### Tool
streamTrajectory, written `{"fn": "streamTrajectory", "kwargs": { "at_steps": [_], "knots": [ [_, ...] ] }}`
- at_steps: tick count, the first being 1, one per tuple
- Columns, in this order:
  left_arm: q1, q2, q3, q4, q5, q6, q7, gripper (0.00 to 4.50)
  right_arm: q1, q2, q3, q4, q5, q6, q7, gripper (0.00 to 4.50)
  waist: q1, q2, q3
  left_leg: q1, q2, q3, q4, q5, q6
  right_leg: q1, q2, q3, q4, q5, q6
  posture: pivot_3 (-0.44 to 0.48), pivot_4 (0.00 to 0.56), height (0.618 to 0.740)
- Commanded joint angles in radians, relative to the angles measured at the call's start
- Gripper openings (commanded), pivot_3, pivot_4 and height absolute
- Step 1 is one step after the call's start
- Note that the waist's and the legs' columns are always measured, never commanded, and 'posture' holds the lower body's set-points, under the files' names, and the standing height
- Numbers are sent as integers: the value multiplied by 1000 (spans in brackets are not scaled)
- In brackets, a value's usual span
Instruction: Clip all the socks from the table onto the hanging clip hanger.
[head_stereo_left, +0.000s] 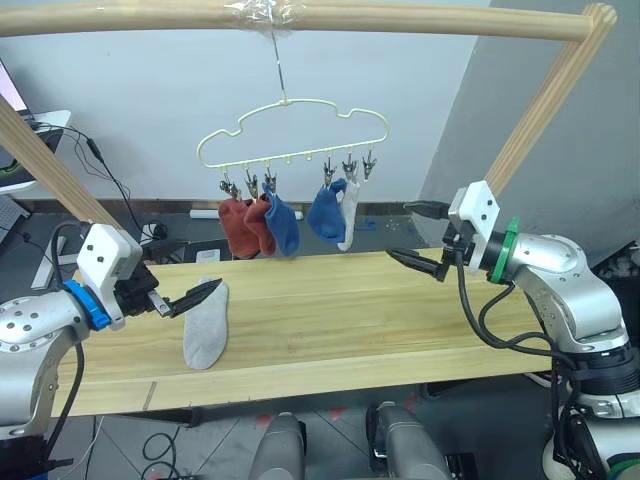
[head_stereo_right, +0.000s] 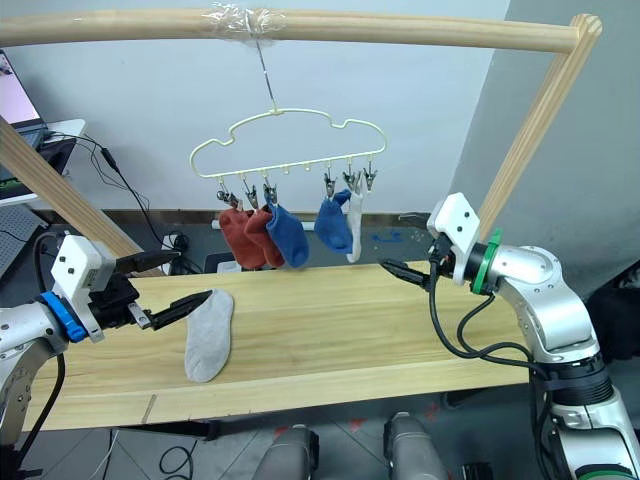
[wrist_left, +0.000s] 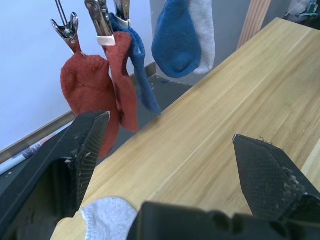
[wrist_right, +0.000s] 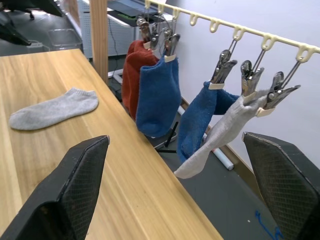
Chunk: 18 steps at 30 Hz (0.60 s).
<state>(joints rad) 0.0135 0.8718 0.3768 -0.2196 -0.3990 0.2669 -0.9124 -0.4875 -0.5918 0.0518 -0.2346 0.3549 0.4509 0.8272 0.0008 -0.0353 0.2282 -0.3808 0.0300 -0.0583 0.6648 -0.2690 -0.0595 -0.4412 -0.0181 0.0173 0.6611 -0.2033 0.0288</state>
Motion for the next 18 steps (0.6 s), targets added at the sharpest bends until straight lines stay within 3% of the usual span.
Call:
{"fn": "streamTrajectory", "kwargs": {
  "at_steps": [1, 18],
  "knots": [
    [6, 0, 25, -36, -19, 4, -1, 4500, 2, 9, -28, -54, -8, -14, -41, 4478, 0, 0, 0, 0, 0, 0, 0, 0, 0, 0, 0, 0, 0, -1, 1, 97, 190, 740],
    [-70, -21, -23, -43, -70, 25, -18, 4500, -62, 148, -25, -126, -14, 135, -268, 4478, -4, 7, 9, 0, 0, -1, -2, 0, 0, 0, 0, 0, 0, -6, -2, 55, 266, 740]
  ]
}}
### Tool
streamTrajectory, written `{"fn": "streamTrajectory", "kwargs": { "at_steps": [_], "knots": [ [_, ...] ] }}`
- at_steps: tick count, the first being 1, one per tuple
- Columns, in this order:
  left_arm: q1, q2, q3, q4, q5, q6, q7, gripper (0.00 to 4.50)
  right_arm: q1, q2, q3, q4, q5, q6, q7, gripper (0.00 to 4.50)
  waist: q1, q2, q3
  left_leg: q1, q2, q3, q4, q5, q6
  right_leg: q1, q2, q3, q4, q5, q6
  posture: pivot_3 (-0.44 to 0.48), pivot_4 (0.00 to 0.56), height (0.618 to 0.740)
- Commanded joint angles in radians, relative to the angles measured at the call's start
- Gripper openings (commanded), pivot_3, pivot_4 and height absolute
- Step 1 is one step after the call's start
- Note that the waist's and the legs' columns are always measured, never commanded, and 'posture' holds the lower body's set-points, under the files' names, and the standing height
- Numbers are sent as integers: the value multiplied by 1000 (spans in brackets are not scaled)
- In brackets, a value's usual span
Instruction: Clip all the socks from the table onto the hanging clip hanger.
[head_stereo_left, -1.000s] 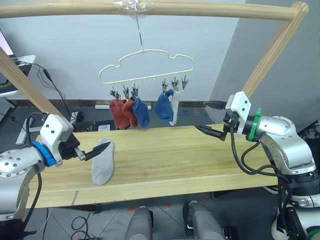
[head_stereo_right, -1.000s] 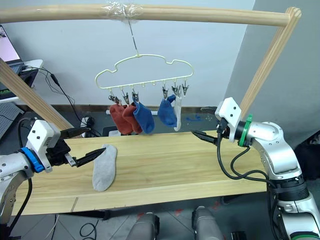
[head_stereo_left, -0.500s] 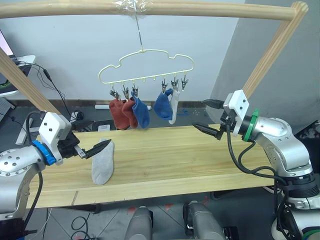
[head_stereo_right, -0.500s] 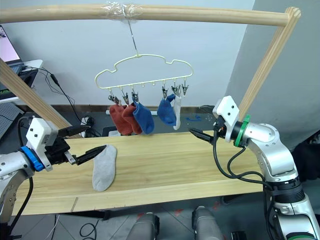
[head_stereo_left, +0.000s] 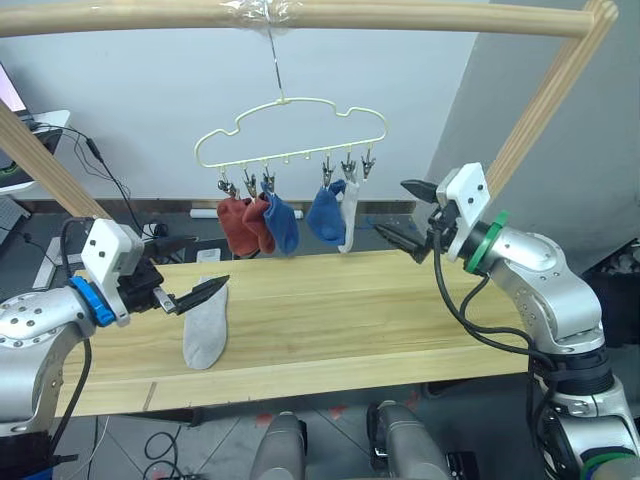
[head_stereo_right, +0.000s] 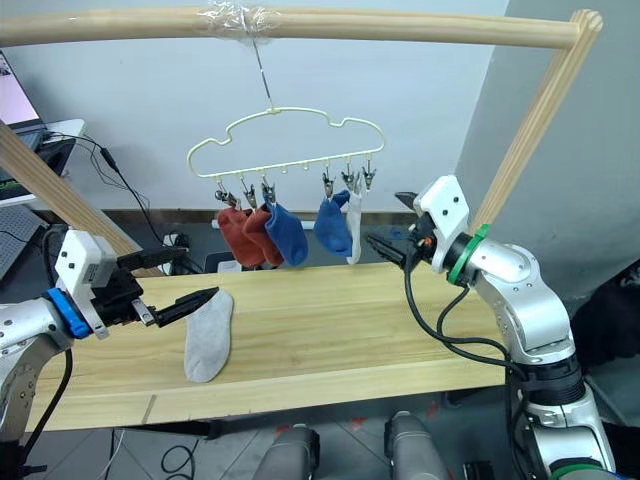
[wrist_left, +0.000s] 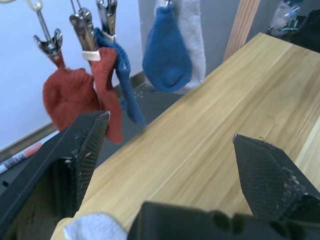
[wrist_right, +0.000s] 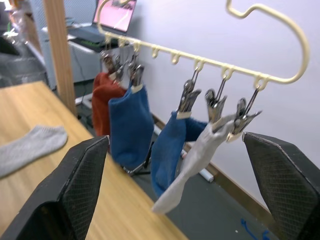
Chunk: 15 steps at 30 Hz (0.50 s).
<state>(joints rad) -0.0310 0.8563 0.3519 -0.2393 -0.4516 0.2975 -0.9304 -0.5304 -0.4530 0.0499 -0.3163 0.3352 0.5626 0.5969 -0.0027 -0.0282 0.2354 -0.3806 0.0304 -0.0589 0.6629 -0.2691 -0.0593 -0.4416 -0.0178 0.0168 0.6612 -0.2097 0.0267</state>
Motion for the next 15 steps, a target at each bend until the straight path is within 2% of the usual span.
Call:
{"fn": "streamTrajectory", "kwargs": {
  "at_steps": [1, 12, 15],
  "knots": [
    [-32, -6, 1, -23, -20, -4, 0, 4500, -22, 14, -21, -50, 5, 33, -48, 4478, 0, 0, 5, 0, 0, 0, 0, 0, 0, 0, 0, 0, 0, 0, 0, 51, 273, 740],
    [-123, -43, -52, 15, -6, -5, 28, 4500, -56, 94, -11, -2, -16, 67, -149, 4478, -10, 4, 35, -1, 0, 0, -1, 0, 0, -1, 0, 0, 0, 0, 1, 29, 299, 740],
    [-128, -51, -60, 15, -4, -7, 32, 4500, -67, 105, -9, 17, -27, 61, -168, 3522, -15, 4, 38, -2, 0, -1, -2, 0, 1, -2, 0, 0, -1, 0, 0, 28, 298, 740]
  ]
}}
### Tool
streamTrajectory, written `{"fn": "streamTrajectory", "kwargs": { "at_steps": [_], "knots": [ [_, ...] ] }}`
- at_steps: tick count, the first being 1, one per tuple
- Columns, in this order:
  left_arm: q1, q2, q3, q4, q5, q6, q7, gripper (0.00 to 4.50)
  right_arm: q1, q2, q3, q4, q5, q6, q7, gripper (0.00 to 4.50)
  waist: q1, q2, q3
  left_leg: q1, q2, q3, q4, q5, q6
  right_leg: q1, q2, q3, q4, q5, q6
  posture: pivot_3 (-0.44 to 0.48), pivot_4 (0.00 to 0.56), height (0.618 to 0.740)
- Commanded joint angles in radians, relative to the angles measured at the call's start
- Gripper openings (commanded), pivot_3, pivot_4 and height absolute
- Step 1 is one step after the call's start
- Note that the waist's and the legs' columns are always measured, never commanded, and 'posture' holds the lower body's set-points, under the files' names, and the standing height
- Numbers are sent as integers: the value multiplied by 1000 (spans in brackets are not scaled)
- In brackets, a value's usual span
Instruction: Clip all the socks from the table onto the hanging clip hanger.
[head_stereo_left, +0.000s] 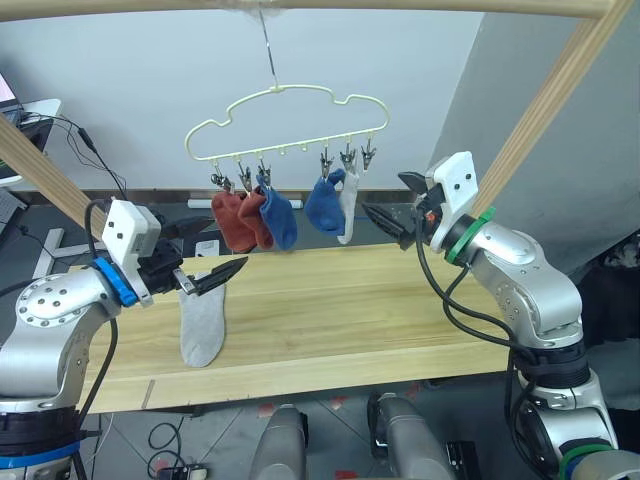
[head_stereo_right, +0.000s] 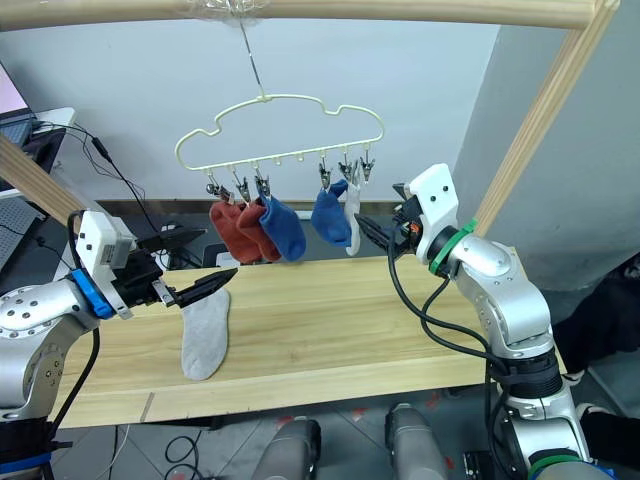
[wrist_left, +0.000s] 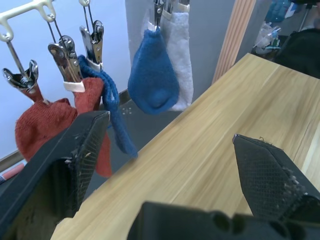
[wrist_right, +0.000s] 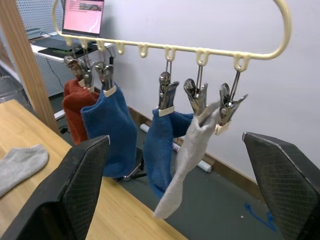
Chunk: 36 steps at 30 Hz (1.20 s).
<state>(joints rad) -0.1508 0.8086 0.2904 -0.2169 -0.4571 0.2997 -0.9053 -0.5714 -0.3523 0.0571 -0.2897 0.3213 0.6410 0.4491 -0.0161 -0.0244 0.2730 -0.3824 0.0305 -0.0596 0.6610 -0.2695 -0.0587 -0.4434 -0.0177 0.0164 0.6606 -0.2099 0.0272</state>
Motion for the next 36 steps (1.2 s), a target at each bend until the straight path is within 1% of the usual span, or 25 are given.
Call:
{"fn": "streamTrajectory", "kwargs": {
  "at_steps": [1, 7, 15, 19, 21, 24, 36],
  "knots": [
    [-11, -6, 0, -7, 2, -10, 8, 4500, -31, 7, -12, -3, -21, -20, -25, 3223, -3, 0, 1, 0, 0, 0, 0, 0, 0, 0, 0, 0, 0, 0, 0, 28, 298, 740],
    [-43, -24, -8, -6, -2, -5, 24, 4500, -65, 45, 2, 39, -58, -39, -64, 3223, -13, -1, 9, -1, 0, 0, 0, 0, 0, -1, 0, 0, -1, 0, 0, 33, 293, 740],
    [-91, -37, -32, -28, -20, 29, 34, 4500, -180, 152, 16, 185, -134, -53, -169, 3223, -16, 0, 12, -2, 1, 0, -1, 0, 0, -3, 1, 0, 0, 0, 0, 32, 294, 740],
    [-117, -49, -46, -24, -18, 33, 41, 4500, -215, 192, 24, 247, -164, -83, -195, 3223, -16, 0, 12, -6, 1, 0, -1, 0, 0, -5, 1, 0, -1, 0, 0, 32, 297, 740],
    [-126, -52, -49, -22, -18, 35, 41, 4500, -225, 208, 25, 262, -170, -95, -201, 3223, -16, 0, 12, -10, 1, 0, 0, 0, 0, -9, 1, 0, -1, 1, -1, 30, 297, 740],
    [-138, -54, -52, -19, -20, 39, 43, 4500, -237, 231, 25, 280, -177, -98, -208, 2674, -16, 0, 13, -15, 1, 0, 0, 0, 0, -13, 1, -1, 0, 3, -4, 30, 298, 740],
    [-190, -64, -68, -7, -29, 54, 34, 4500, -292, 287, 6, 383, -221, -148, -276, 2674, -16, 0, 13, -15, 1, -1, 0, 0, 0, -14, 1, -1, -1, 3, -4, 27, 299, 740]
  ]
}}
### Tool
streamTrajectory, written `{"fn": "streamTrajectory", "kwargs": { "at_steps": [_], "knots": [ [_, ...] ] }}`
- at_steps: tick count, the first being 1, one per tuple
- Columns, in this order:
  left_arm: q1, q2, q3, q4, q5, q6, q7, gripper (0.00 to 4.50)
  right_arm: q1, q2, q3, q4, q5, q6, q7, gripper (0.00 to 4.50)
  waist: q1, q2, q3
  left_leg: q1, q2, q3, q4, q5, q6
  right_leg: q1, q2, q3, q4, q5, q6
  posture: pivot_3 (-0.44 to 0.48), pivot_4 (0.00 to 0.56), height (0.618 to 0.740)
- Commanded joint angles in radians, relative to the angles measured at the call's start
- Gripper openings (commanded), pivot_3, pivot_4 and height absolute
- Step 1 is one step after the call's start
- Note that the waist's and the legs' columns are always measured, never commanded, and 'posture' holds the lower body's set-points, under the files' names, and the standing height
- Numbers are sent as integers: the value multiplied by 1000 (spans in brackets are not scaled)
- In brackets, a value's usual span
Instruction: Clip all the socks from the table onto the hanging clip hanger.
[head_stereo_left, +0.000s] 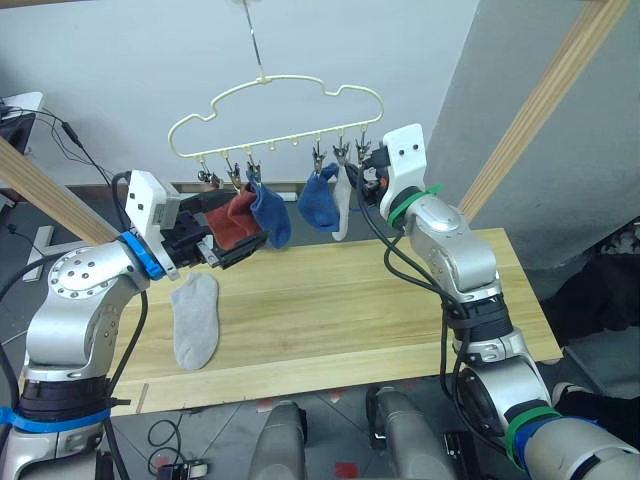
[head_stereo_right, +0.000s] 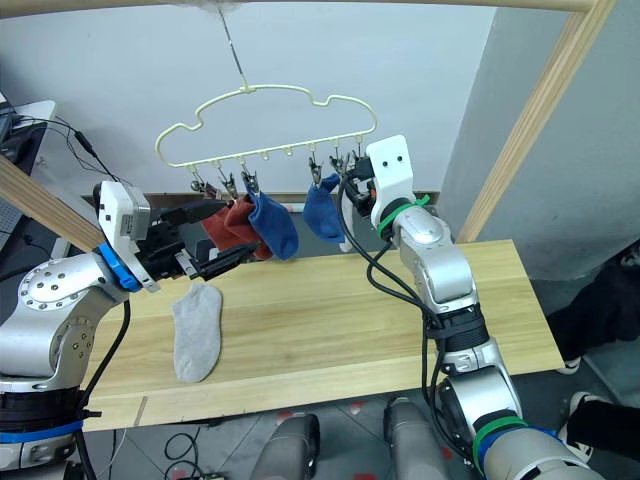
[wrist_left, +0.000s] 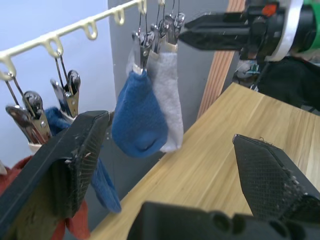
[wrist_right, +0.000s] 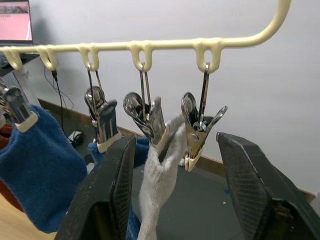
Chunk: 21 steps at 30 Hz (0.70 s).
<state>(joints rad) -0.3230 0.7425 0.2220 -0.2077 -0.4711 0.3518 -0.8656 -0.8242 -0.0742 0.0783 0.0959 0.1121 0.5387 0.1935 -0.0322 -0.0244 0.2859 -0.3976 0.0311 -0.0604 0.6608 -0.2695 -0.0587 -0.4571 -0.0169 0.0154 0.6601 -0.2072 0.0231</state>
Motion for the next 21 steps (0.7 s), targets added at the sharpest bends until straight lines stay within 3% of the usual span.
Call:
{"fn": "streamTrajectory", "kwargs": {
  "at_steps": [1, 21],
  "knots": [
    [-20, 1, -1, -15, -14, 3, -7, 4500, -44, 13, -17, 6, -16, -56, -25, 2674, 0, 0, 1, 0, 0, 0, 0, 0, 0, 0, 0, 0, 0, 0, 0, 26, 299, 740],
    [-57, -3, -20, 14, -1, -11, -25, 4500, -117, 54, -45, 178, -55, -200, -117, 2674, 0, 0, 5, -1, 0, 0, -1, 0, 0, 0, 0, 0, -1, 0, 0, 24, 297, 740]
  ]
}}
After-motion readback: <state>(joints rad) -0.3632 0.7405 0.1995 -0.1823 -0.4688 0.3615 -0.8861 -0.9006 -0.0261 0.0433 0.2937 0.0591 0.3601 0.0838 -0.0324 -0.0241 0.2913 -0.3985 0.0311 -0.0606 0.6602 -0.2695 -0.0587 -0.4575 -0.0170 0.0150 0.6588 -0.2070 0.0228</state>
